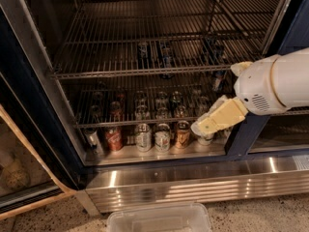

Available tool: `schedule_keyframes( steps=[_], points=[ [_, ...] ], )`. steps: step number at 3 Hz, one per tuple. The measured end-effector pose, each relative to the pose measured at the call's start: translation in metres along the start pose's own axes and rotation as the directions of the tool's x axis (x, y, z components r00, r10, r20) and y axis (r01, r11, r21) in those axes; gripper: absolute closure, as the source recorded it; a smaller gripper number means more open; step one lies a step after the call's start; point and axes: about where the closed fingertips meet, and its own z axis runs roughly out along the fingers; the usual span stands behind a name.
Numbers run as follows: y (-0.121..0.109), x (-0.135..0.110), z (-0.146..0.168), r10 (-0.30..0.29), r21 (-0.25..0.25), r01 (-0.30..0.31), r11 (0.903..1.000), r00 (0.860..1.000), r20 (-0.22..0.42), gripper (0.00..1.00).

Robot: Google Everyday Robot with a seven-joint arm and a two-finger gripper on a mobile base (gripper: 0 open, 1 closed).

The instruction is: Pick pepsi can from middle shelf of fridge

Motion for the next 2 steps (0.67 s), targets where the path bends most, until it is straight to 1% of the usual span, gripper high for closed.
schedule_keyframes(
  steps=[1, 2],
  points=[
    [-0.0093, -0.0118, -0.0002, 0.009, 0.04, -0.01, 0.9991, 0.999, 0.041, 0.0],
    [-0.0091, -0.0116, -0.0002, 0.008, 0.04, -0.01, 0.9992, 0.999, 0.04, 0.0]
  ],
)
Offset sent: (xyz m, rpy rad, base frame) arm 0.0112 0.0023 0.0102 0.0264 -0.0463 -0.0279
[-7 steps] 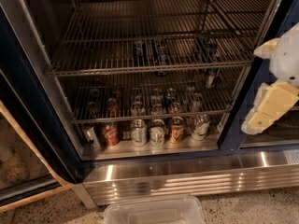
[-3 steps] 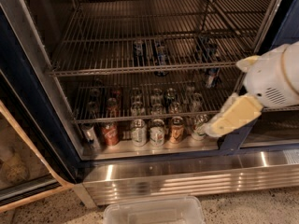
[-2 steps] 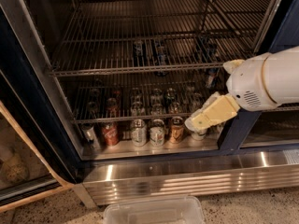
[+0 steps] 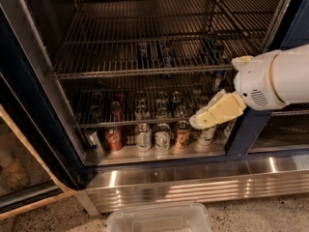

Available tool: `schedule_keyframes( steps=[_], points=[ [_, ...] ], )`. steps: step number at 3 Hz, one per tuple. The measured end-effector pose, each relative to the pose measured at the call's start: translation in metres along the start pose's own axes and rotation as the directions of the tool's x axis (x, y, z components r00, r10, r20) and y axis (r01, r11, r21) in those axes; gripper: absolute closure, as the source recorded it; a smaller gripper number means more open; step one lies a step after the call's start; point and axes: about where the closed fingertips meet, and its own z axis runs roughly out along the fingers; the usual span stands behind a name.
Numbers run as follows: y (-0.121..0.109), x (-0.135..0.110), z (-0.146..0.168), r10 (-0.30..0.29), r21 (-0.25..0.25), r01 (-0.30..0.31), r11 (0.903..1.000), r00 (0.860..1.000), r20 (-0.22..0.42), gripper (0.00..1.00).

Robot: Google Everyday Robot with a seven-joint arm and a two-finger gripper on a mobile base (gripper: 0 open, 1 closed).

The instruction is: Pick pepsi can from middle shelf of fridge

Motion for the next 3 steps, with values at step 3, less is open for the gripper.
schedule_keyframes(
  steps=[3],
  points=[
    [0.02, -0.017, 0.043, 0.133, 0.016, -0.139, 0.9901, 0.97, 0.203, 0.0]
  ],
)
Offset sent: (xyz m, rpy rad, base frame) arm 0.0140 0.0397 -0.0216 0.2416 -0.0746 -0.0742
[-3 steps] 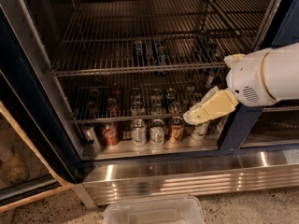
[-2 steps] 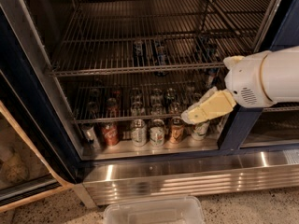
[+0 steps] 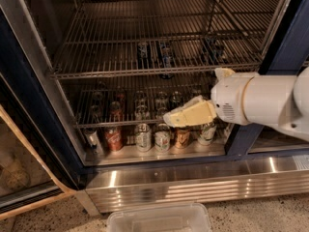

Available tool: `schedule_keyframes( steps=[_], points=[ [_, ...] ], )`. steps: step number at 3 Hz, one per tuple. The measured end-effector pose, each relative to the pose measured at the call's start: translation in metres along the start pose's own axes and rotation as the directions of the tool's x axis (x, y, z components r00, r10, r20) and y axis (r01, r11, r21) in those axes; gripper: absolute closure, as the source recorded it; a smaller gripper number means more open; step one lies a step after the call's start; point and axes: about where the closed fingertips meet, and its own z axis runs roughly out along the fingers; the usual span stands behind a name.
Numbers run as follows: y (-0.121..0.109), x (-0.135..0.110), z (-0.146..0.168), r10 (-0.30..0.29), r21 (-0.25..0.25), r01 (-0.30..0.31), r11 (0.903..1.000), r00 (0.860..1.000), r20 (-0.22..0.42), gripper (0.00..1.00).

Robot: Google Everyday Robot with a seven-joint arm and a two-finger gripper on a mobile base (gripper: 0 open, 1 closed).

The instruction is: Pick pepsi can from middle shelf of fridge

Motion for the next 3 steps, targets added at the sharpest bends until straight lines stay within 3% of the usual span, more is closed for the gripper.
schedule_keyframes(
  steps=[1, 3],
  points=[
    [0.005, -0.016, 0.035, 0.086, 0.0, -0.087, 0.9962, 0.989, 0.117, 0.0],
    [0.019, -0.017, 0.077, 0.214, -0.009, -0.217, 0.9761, 0.954, 0.209, 0.0]
  ],
)
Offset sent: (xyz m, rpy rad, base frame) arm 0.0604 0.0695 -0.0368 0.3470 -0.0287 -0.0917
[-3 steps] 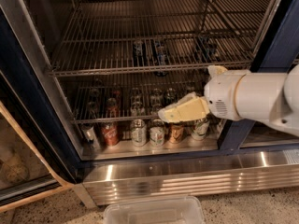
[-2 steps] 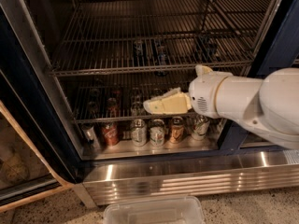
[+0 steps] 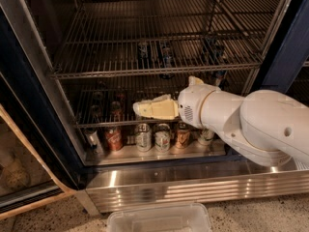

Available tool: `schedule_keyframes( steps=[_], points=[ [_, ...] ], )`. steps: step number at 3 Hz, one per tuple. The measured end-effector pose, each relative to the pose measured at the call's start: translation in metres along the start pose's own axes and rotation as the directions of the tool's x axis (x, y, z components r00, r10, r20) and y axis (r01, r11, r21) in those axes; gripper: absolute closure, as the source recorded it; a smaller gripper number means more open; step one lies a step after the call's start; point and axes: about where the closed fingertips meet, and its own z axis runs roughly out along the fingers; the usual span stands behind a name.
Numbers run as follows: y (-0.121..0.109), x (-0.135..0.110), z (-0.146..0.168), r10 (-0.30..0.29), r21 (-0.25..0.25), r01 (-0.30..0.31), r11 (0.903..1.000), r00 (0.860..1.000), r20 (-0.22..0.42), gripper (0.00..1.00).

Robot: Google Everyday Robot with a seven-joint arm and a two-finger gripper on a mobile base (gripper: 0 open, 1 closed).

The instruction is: Pick pepsi can from middle shelf of fridge

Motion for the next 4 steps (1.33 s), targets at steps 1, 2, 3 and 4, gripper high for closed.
schedule_keyframes(
  steps=[1, 2, 3, 4],
  points=[
    [0.0, 0.0, 0.0, 0.0, 0.0, 0.0, 1.0, 1.0, 0.0, 0.0],
    [0.003, 0.001, 0.002, 0.006, -0.001, -0.006, 1.0, 1.0, 0.01, 0.0],
    [-0.016, 0.034, 0.002, 0.098, 0.056, -0.1, 0.9934, 0.994, 0.041, 0.0],
    [-0.052, 0.078, -0.012, 0.153, 0.174, -0.168, 0.9703, 0.983, 0.099, 0.0]
  ],
)
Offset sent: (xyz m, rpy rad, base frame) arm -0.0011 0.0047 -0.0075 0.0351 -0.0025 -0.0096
